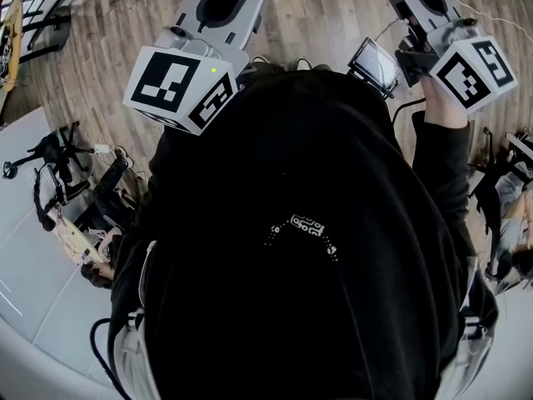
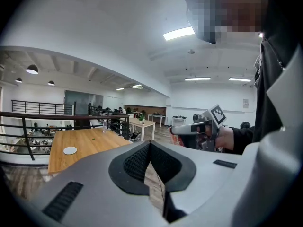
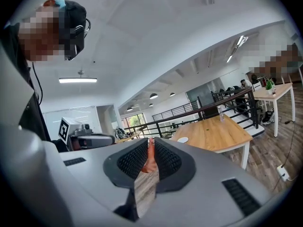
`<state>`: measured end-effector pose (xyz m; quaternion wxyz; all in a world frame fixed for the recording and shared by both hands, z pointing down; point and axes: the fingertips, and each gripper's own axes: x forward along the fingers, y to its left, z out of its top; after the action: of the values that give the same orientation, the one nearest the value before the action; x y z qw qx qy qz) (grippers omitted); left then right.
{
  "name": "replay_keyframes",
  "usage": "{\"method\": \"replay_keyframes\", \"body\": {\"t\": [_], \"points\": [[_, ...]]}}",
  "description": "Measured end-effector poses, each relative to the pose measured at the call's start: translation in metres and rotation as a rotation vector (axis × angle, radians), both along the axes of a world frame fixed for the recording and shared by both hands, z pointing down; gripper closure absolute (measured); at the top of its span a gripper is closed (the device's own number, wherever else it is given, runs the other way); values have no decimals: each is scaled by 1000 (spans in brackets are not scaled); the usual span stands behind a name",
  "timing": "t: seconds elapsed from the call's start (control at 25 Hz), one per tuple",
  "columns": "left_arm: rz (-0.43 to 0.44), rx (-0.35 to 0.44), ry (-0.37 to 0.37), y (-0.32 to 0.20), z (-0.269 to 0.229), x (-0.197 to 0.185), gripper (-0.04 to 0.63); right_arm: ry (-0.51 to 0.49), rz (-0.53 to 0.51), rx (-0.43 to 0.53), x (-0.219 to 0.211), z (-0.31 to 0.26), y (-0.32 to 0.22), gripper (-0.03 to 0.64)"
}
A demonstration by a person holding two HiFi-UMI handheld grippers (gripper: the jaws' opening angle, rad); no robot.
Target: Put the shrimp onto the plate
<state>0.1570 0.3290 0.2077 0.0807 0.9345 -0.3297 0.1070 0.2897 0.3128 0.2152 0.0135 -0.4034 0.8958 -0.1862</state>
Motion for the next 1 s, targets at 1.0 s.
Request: {"method": "replay_keyframes", "body": {"t": [1.0], "points": [[96,-31,47,-57,12,22,592,36,101,-38,26,1,-30,563]]}}
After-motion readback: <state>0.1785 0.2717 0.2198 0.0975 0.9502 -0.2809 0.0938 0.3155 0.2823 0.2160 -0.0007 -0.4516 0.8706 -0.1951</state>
